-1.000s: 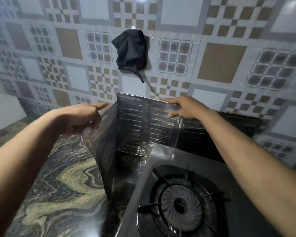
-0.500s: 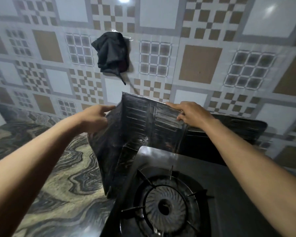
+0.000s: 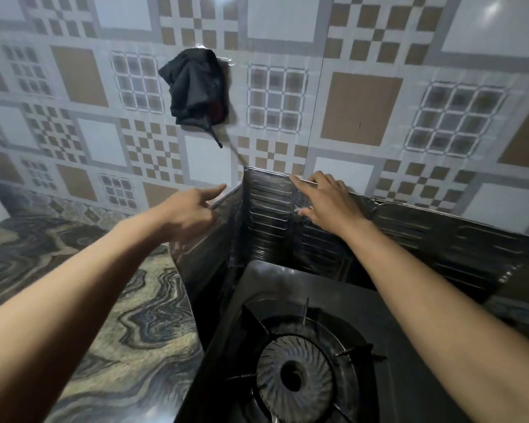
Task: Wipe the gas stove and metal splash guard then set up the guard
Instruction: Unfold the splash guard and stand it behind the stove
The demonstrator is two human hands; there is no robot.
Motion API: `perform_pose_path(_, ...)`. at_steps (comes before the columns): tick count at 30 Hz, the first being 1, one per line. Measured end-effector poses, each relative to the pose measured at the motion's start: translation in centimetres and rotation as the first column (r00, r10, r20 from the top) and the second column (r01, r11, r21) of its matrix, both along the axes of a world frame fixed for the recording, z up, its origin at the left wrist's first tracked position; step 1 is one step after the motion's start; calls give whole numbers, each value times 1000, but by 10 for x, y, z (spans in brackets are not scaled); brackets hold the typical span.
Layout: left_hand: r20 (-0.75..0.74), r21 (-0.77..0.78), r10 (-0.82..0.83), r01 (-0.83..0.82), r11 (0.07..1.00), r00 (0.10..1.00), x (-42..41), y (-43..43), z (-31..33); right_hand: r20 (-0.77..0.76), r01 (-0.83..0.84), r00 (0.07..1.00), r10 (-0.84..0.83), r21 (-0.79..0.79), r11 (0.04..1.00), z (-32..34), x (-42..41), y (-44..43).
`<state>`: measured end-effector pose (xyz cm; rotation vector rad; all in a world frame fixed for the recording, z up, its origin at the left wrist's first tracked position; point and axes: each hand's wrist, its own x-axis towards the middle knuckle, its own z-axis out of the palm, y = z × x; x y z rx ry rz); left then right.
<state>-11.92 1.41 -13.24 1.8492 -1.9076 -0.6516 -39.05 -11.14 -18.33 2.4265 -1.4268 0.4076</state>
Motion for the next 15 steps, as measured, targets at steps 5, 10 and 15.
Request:
perform_pose_path(5,209,-25,-50,56,998,977,-13,1,-13,-46,-15,999,10,-117,993,-13,-3,-5)
perform_pose_path(10,221,-26,-90,98,995,971,-23,4,-6,-9,20,1000,-21,-121,992,-10,-41,5)
perform_pose_path(15,244,2,-107,109,994,964,-36,6,-3,-57,25,998,-31,-91,996,-6,-75,13)
